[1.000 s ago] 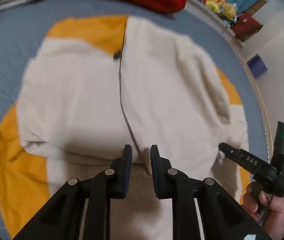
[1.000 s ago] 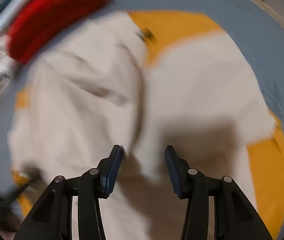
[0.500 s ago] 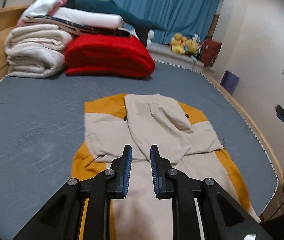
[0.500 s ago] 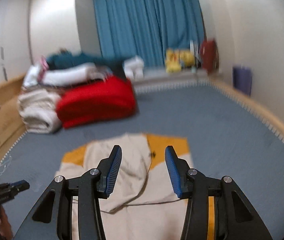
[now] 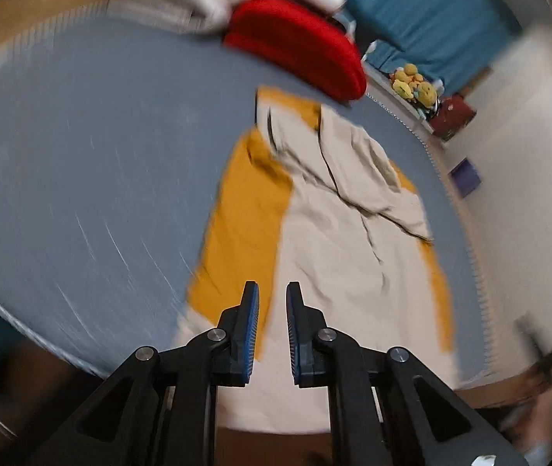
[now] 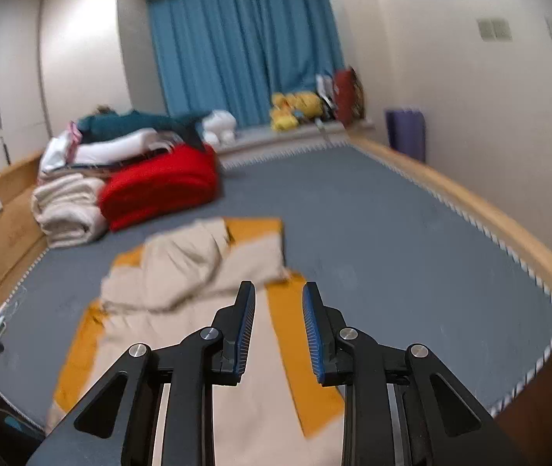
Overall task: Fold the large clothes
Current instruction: 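Open both tools and move them to the jacket hem, then grasp the jacket hem with the left tool while the right tool grasps it too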
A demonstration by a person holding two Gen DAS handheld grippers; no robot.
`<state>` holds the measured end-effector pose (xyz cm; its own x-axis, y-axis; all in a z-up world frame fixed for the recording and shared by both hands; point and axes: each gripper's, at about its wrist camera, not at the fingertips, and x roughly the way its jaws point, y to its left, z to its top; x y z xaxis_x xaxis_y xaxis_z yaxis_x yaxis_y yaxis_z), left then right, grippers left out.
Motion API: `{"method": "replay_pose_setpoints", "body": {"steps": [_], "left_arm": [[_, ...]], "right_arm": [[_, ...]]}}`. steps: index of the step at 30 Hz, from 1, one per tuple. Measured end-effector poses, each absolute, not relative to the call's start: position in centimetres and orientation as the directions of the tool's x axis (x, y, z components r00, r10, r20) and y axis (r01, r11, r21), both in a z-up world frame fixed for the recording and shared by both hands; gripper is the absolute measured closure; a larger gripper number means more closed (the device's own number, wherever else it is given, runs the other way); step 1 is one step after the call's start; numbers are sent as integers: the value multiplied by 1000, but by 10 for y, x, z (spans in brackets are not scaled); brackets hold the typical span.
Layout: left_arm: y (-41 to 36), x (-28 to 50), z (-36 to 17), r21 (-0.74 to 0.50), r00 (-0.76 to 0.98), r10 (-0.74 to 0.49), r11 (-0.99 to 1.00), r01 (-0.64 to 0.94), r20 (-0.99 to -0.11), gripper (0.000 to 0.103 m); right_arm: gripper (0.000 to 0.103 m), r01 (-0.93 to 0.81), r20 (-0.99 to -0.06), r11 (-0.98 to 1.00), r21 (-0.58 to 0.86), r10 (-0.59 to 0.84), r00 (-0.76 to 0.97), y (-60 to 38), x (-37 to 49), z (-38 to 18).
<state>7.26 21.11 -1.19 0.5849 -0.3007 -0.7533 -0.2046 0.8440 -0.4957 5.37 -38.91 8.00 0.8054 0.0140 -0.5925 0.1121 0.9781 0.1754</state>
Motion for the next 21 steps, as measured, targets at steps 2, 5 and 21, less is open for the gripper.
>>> {"method": "replay_pose_setpoints", "body": {"steps": [2, 5, 21], "left_arm": [[211, 79, -25, -439, 539, -253, 863, -250, -804, 92], [213, 90, -38, -472, 496, -300, 840, -268, -815, 92], [217, 101, -110, -287, 238, -199, 857, -428, -951, 76]], "right_arm": [[76, 170, -694, 972, 161, -11, 720, -401, 58, 50], [76, 211, -759, 956, 204, 18, 651, -417, 66, 25], [67, 276, -955, 946, 172, 92, 282, -427, 80, -83]]}}
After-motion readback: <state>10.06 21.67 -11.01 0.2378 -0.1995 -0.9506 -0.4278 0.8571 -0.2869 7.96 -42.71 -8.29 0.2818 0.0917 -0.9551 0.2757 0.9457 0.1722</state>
